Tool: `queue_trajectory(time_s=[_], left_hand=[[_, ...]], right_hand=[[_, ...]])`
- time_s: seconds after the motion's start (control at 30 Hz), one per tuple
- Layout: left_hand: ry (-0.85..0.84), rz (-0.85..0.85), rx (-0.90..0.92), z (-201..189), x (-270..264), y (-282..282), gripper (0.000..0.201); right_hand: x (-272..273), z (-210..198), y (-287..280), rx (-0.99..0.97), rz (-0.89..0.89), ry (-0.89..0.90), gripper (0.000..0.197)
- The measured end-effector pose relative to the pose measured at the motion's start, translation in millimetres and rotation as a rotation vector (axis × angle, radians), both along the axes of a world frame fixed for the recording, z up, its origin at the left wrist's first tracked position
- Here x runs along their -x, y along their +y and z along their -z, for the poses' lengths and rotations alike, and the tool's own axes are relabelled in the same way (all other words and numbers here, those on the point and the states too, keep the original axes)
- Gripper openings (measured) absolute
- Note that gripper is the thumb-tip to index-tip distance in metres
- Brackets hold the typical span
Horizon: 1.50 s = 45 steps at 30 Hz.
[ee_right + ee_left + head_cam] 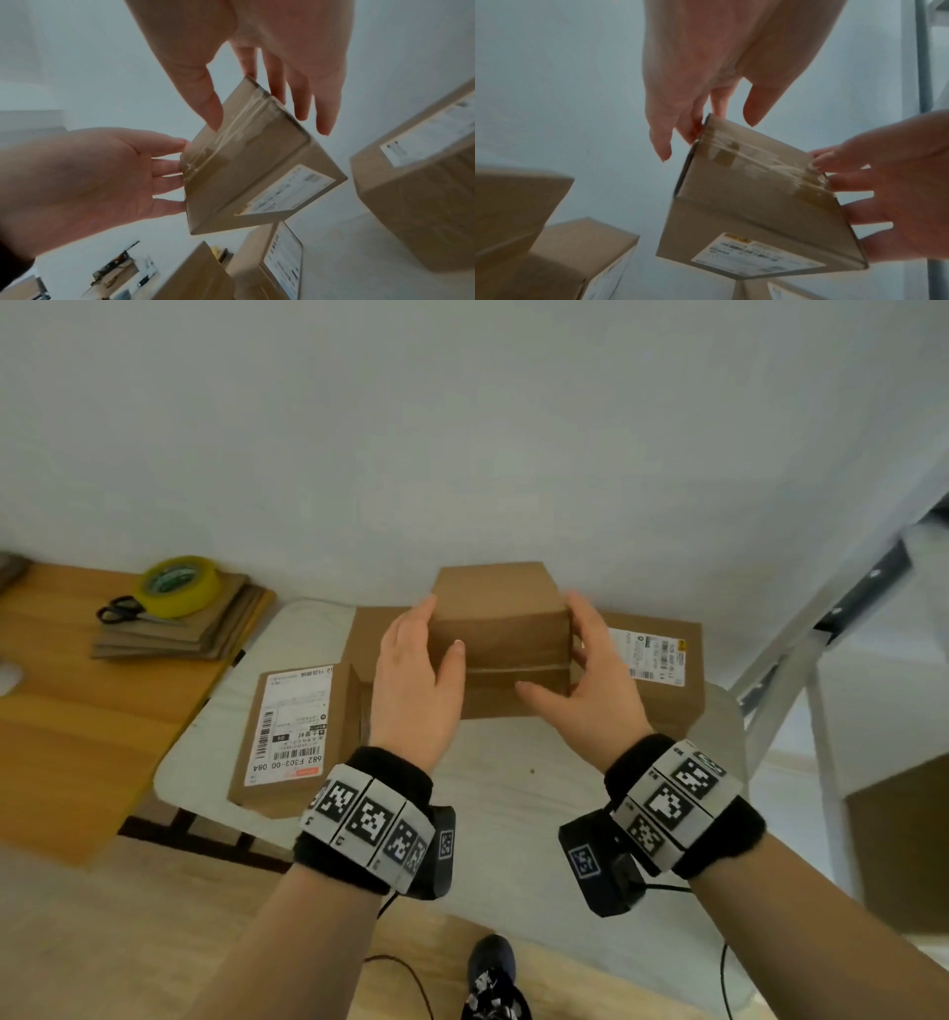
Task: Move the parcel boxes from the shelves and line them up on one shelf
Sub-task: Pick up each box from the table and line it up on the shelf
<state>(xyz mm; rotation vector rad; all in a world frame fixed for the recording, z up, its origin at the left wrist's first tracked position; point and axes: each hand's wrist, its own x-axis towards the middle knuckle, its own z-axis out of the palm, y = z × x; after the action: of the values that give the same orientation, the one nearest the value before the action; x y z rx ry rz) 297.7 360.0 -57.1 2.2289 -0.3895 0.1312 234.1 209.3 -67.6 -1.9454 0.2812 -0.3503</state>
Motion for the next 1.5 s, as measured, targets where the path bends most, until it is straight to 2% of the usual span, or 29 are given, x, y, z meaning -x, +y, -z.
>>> queue_trajectory(time_s=[0.1, 0.23, 0.3, 0.4, 0.53, 0.67, 0.77, 0.9, 1.0, 1.07, 1.13, 1.2, 1.27, 1.3, 1.5], left_hand=[[-0.053, 0.028, 0.122, -24.4, 30.0, -5.2, 0.049], [-0.064, 0.121, 0.221, -48.0, 82.9, -16.3, 0.05], [-0.062, 0.163, 0.237, -54.4, 110.0, -19.5, 0.05], [-0.093, 0.164, 0.243, -57.1, 146.4, -17.9, 0.046], [-0.123, 0.154, 0.196, -56.7, 182.4, -7.4, 0.04], [-0.158, 0.146, 0.128, -57.5, 209.3, 7.3, 0.039], [-0.143, 0.105, 0.088, -53.8, 227.6, 26.2, 0.039], [-0.078, 0.0, 0.063, -45.0, 252.3, 55.8, 0.045], [0.011, -0.02, 0.065, -38.8, 271.2, 76.8, 0.055], [0.06, 0.046, 0.122, -28.0, 281.0, 88.6, 0.059], [0.155, 0.081, 0.201, -17.8, 295.6, 95.5, 0.069], [0.226, 0.098, 0.239, -11.0, 311.9, 96.8, 0.073], [0.244, 0.138, 0.227, -9.6, 327.7, 93.3, 0.071], [0.239, 0.165, 0.217, -11.0, 334.0, 90.1, 0.071], [0.15, 0.243, 0.176, -27.9, 366.0, 57.3, 0.06]], right_hand=[[30.6, -18.4, -9.2, 0.067, -0.027, -0.042, 0.112], [79.3, -30.9, -13.2, 0.174, -0.061, 0.014, 0.132], [104.2, -31.4, -13.2, 0.238, -0.046, 0.036, 0.136], [137.0, -33.6, -19.0, 0.306, 0.01, 0.0, 0.128], [174.4, -39.7, -23.7, 0.206, 0.026, -0.012, 0.113], [208.3, -45.0, -17.3, 0.072, 0.046, 0.044, 0.11], [225.0, -47.0, -11.5, -0.075, 0.109, 0.101, 0.114], [249.1, -45.0, 6.7, -0.357, 0.115, 0.126, 0.131], [271.6, -43.6, 25.0, -0.551, 0.106, 0.081, 0.12], [291.1, -40.5, 35.5, -0.632, 0.112, 0.084, 0.116], [315.0, -36.9, 46.9, -0.733, 0.112, 0.09, 0.105], [339.2, -33.4, 54.3, -0.81, 0.139, 0.09, 0.085], [364.0, -33.7, 56.5, -0.835, 0.182, 0.057, 0.059], [375.0, -34.8, 55.2, -0.841, 0.204, 0.044, 0.053], [430.5, -47.9, 31.7, -0.808, 0.278, 0.006, 0.039]])
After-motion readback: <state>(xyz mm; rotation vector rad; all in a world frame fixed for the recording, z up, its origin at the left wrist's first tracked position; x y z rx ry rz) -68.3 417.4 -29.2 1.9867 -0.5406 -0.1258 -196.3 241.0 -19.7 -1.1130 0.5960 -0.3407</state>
